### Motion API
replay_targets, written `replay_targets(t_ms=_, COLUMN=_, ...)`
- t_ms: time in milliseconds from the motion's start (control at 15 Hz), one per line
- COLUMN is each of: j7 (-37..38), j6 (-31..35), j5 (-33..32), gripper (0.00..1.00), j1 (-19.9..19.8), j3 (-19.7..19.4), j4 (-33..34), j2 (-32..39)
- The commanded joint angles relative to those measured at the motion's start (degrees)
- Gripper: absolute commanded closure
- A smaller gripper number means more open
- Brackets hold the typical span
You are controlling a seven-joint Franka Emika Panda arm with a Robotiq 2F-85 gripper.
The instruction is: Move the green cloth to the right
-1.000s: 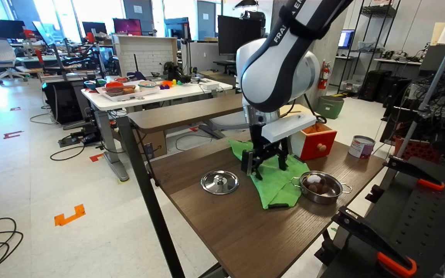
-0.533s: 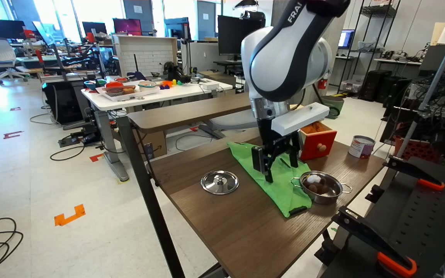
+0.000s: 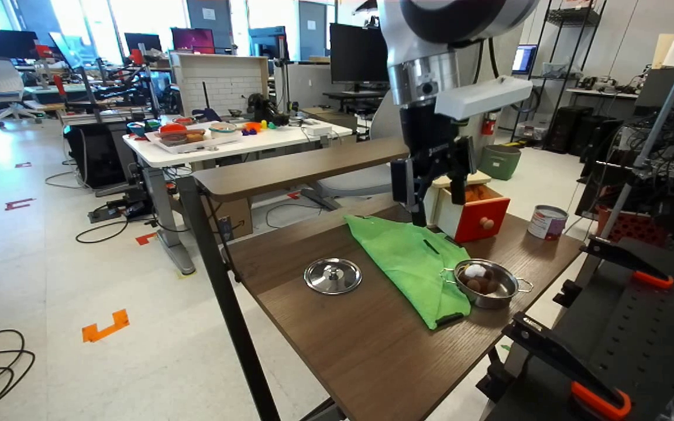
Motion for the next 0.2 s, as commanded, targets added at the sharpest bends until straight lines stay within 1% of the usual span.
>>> replay_targets(t_ms=0, j7=-0.2, j6=-1.0, j5=-0.7, gripper=0.0, j1=-1.0, j3=1.3, j4=-0.9, j2=-1.5)
replay_targets(t_ms=133, j7=-0.6, j6=-1.2, j5=-0.8, gripper=0.0, j1=-1.1, j3=1.5, j4=-2.2, j2=-2.7)
